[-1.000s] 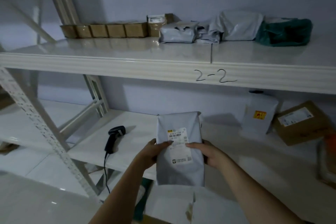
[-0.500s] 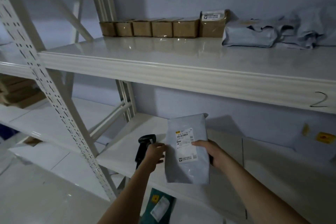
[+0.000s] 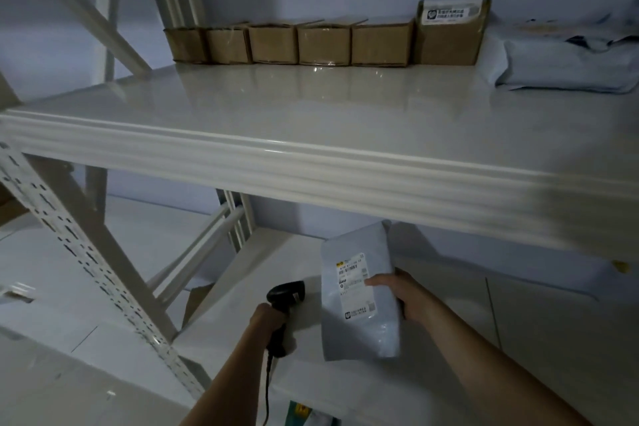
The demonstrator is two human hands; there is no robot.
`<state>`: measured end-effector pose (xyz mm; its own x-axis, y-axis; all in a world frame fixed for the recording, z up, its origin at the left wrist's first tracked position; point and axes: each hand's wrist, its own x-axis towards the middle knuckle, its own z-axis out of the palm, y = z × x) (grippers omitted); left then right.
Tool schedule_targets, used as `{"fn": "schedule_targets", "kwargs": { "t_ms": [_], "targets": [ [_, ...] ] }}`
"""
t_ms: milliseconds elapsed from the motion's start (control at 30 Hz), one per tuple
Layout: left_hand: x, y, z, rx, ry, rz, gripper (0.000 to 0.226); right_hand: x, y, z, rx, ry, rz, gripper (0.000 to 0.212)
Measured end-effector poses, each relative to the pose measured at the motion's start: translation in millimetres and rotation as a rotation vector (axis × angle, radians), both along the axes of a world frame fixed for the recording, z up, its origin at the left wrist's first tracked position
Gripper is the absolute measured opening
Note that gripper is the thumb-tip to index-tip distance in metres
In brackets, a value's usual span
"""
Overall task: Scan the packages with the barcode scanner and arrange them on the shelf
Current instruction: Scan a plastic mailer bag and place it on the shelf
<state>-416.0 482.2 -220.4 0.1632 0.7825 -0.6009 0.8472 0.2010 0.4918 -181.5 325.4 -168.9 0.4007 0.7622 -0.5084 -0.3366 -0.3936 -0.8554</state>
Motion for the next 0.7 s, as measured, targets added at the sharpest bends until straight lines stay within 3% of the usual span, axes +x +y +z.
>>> {"fn": "schedule_targets", "kwargs": {
  "t_ms": [167, 367, 533, 700],
  "targets": [
    [-0.9, 9.1, -10.3, -0.009, -0.027, -0.118, 0.051, -16.6, 0.7, -0.5, 0.017, -0.028, -0.108, 0.039],
    [-2.4, 0.4, 2.8, -0.002, -0.239, -0.233, 0.051, -51.0, -19.6, 8.2, 0.049, -0.074, -0.324, 0.046],
    [-17.8, -6.1, 30.0, 0.014, -0.376, -0.228, 0.015, -88.1, -37.4, 24.8, 0.051, -0.064, -0.448, 0.04],
    [-27.7, -20.9, 56.3, -0.133, -0.636, -0.182, 0.011, -119.4, -56.3, 34.3, 0.065, -0.088, -0.553, 0.039]
  ]
}}
